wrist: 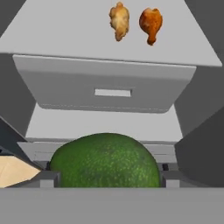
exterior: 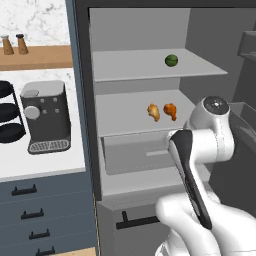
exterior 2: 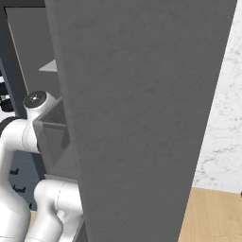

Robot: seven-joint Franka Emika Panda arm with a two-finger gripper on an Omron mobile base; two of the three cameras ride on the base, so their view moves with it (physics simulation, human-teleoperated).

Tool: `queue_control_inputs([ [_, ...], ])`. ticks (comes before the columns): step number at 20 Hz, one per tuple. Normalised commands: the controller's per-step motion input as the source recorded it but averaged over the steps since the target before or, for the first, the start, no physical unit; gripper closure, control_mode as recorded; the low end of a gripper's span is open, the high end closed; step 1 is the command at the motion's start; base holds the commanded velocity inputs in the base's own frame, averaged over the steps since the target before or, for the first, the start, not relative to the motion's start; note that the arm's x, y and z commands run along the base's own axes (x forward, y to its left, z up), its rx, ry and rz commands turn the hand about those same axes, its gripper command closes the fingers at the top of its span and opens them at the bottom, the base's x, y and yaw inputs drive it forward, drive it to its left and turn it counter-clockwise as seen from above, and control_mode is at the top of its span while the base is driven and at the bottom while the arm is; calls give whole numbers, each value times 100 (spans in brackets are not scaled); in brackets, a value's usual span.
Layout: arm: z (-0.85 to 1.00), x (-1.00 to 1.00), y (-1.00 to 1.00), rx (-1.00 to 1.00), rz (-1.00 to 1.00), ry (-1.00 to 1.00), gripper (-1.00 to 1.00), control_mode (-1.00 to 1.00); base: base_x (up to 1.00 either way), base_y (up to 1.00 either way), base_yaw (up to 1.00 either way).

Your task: Place one avocado and one chicken drumstick in each tupperware on the nearby counter, to pack two identical lunches.

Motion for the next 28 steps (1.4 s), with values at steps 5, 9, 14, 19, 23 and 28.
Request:
queue_control_inputs([
  [5, -22, -17, 0, 0, -14, 0, 100, -100, 0, 0, 0],
  [9, -4, 0, 0, 0, -1, 0, 100, -100, 0, 0, 0],
  [14, 0, -4, 0, 0, 0, 0, 100, -100, 0, 0, 0],
  [19, -4, -13, 0, 0, 0, 2, 100, 100, -13, 0, 0],
  [23, 0, 0, 0, 0, 0, 0, 100, 100, -38, 41, 0],
  [28, 0, 0, 0, 0, 0, 0, 100, 100, -34, 77, 0],
])
